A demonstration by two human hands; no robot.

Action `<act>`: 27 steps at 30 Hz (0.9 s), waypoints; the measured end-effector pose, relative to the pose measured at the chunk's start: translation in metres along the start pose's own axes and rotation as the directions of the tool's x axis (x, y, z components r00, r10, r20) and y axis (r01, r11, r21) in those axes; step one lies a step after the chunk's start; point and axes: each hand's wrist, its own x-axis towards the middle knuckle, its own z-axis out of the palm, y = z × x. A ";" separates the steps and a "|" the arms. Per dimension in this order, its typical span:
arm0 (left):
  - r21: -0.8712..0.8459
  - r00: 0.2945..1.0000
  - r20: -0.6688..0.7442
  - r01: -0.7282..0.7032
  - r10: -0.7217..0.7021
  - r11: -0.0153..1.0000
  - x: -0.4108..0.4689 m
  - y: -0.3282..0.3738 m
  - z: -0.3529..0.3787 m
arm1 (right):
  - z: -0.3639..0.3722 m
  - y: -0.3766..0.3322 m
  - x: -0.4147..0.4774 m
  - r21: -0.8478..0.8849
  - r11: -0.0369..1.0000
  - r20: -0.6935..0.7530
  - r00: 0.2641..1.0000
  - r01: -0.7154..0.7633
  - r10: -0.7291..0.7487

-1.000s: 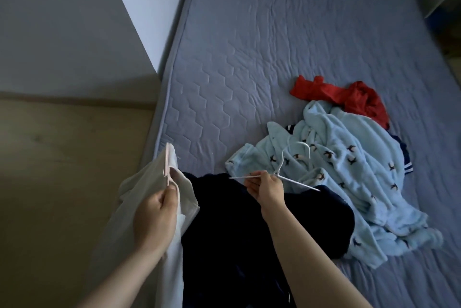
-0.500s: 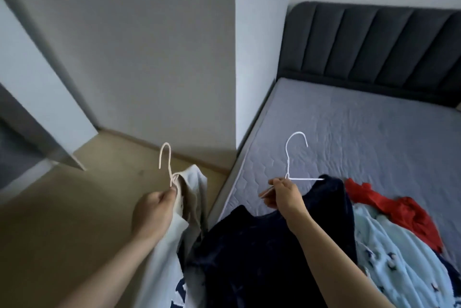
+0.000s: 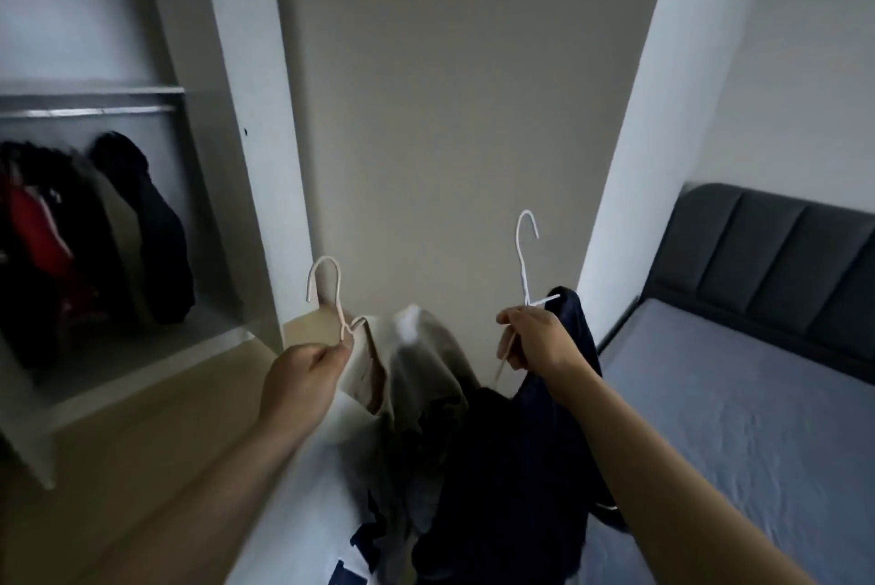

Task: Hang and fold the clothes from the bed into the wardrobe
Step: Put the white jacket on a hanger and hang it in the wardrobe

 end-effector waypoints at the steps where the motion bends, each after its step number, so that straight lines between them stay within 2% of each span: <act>1: 0.003 1.000 -0.019 -0.011 0.011 1.000 0.007 -0.002 -0.012 | 0.011 -0.008 0.005 -0.024 1.000 0.012 1.000 0.016 -0.016; 8: -0.033 0.996 -0.077 -0.056 0.053 0.998 0.076 -0.045 -0.093 | 0.100 -0.049 0.042 -0.195 0.975 0.023 0.994 0.108 -0.105; 13: 0.021 0.997 -0.067 -0.029 0.030 0.999 0.126 -0.086 -0.142 | 0.166 -0.073 0.075 -0.258 0.954 -0.020 0.987 0.150 -0.160; 17: 0.046 0.999 -0.043 -0.021 0.023 0.999 0.157 -0.122 -0.175 | 0.219 -0.082 0.100 -0.235 0.961 -0.026 0.987 0.149 -0.159; 27: 0.119 0.987 -0.124 0.113 -0.098 0.986 0.244 -0.216 -0.231 | 0.351 -0.093 0.190 -0.205 0.963 0.053 0.984 0.176 -0.169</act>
